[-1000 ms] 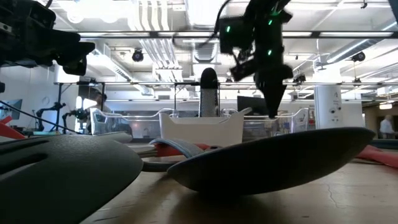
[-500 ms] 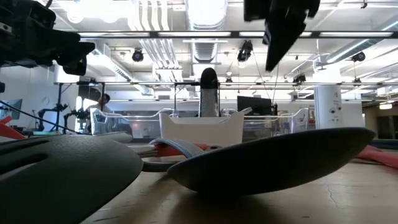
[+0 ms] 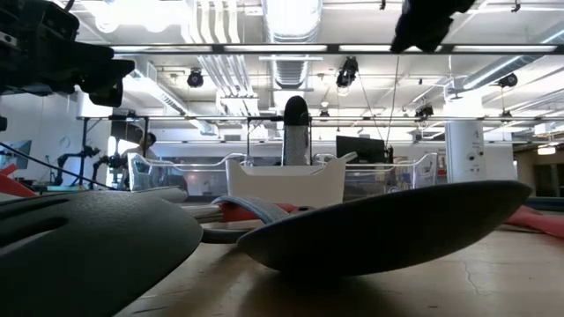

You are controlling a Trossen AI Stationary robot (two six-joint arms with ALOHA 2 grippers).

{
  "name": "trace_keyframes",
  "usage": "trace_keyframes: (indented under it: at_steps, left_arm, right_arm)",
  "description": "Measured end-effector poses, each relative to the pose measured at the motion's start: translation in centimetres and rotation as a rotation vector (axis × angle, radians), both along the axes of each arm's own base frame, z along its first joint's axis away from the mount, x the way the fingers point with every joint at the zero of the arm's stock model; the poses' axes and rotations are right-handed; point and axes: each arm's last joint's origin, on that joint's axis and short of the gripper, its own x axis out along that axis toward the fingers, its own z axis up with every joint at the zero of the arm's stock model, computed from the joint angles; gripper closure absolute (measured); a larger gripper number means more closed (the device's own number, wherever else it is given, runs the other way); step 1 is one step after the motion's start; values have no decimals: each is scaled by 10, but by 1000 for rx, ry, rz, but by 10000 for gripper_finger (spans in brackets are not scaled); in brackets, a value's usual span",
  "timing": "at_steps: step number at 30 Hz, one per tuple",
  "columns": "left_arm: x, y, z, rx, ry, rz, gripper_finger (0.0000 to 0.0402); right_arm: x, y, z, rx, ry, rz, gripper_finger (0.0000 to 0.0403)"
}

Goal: Pick & Place Kitchen Items
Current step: Put the black serving spoon into the left transparent bin

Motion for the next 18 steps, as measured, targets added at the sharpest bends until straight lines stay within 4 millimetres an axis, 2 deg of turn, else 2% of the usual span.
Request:
trace_keyframes:
  at_steps: [8,13,18]
  left_arm:
    - [0,0,0,0,0,1,223]
    - [0,0,0,0,0,0,223]
    - [0,0,0,0,0,0,223]
  right_arm:
    - [-20,15,-19,125,61,-74,376]
    - [-25,21,-27,178,110,-90,376]
    - [-27,21,-33,195,135,-88,353]
